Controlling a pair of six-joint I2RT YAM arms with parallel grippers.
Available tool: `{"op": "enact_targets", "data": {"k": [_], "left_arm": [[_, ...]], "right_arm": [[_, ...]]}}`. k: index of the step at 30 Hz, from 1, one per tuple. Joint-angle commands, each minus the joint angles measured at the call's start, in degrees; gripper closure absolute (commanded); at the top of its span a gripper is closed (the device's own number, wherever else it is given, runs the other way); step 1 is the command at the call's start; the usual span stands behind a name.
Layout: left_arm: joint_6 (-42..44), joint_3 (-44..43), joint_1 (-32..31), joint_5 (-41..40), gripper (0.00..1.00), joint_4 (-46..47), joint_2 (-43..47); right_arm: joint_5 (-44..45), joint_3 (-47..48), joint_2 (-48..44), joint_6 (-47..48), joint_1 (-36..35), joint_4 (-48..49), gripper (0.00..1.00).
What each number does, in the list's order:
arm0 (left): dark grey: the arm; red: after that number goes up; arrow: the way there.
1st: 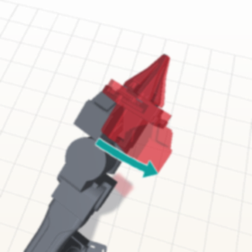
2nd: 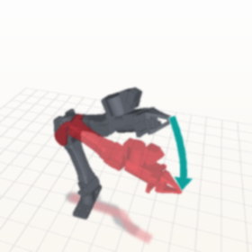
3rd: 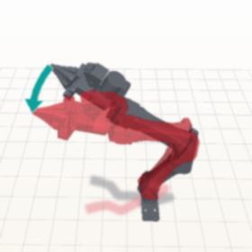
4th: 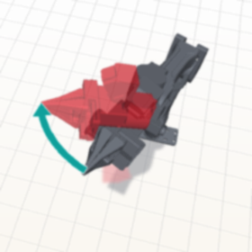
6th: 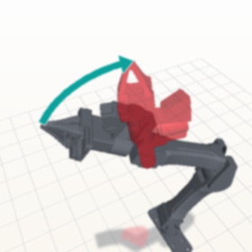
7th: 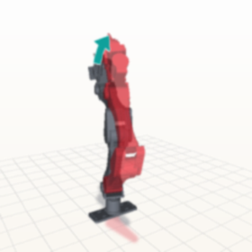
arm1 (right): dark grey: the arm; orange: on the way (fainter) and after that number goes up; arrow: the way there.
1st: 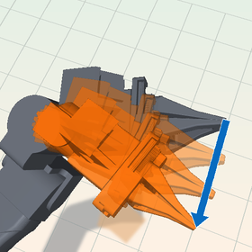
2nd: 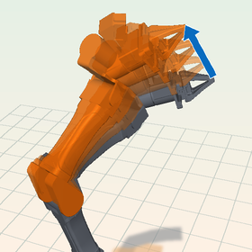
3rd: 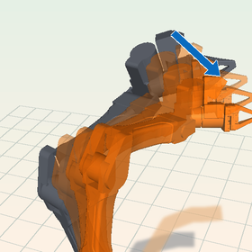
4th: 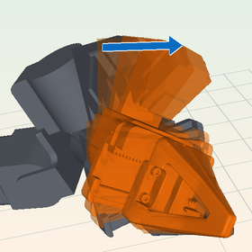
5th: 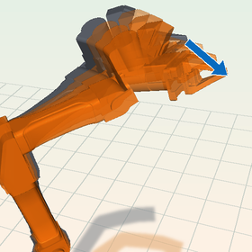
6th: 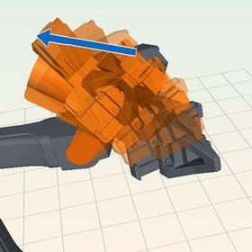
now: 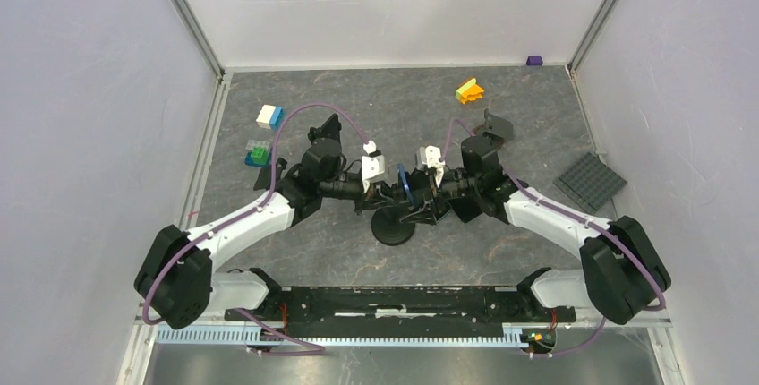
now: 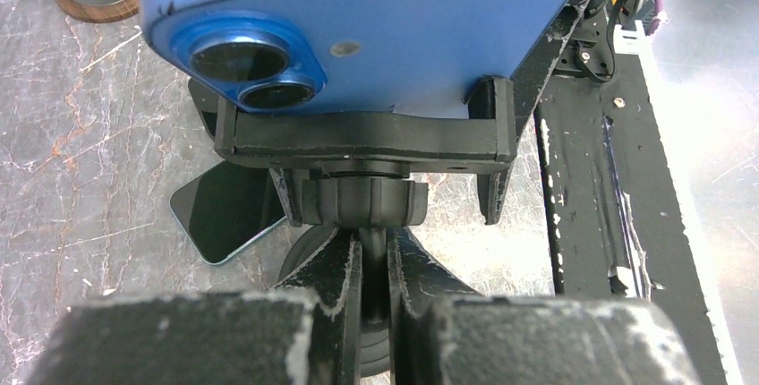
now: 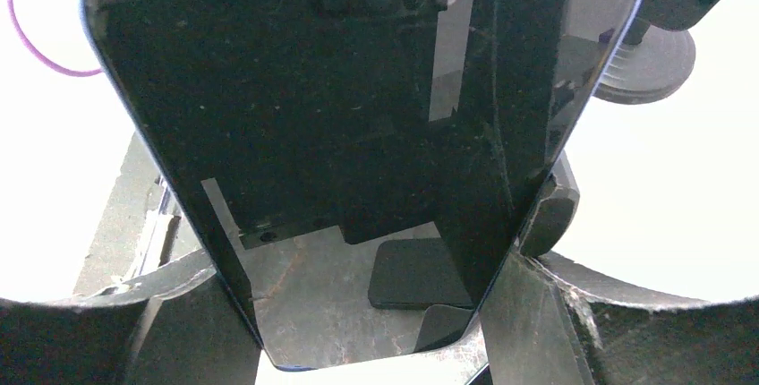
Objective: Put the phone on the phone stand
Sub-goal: Install the phone on the phone stand.
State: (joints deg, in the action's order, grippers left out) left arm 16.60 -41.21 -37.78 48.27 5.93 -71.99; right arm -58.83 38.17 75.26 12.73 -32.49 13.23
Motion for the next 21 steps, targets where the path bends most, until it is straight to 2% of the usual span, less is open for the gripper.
{"op": "enact_targets", "data": {"k": [1,4,9,17,21], "left_arm": [[1.83,-2.29,-3.48,10.96,0.98,-1.49,-0.78],[3.45,-2.91,-4.58,10.43,0.98,-3.65,-1.3],[1.08,-1.74,-3.87,7.82,0.98,0.03,-0.15],[-5.66,-1.4,0.75,8.79,0.98,4.76,-1.46],[-9.38,-1.9,3.09,8.6,0.98,6.74,-2.87]], "right_arm": [[3.78,4.31,1.11,1.46,-0.82,3.74,1.0],[4.34,4.72,0.97,2.07,-0.95,3.0,1.0],[3.33,4.38,-1.02,3.06,-0.92,1.4,1.0],[1.0,4.26,-5.93,3.33,-0.31,-0.2,1.0],[-1.06,5.68,-7.85,4.85,-0.29,-4.17,1.0]]}}
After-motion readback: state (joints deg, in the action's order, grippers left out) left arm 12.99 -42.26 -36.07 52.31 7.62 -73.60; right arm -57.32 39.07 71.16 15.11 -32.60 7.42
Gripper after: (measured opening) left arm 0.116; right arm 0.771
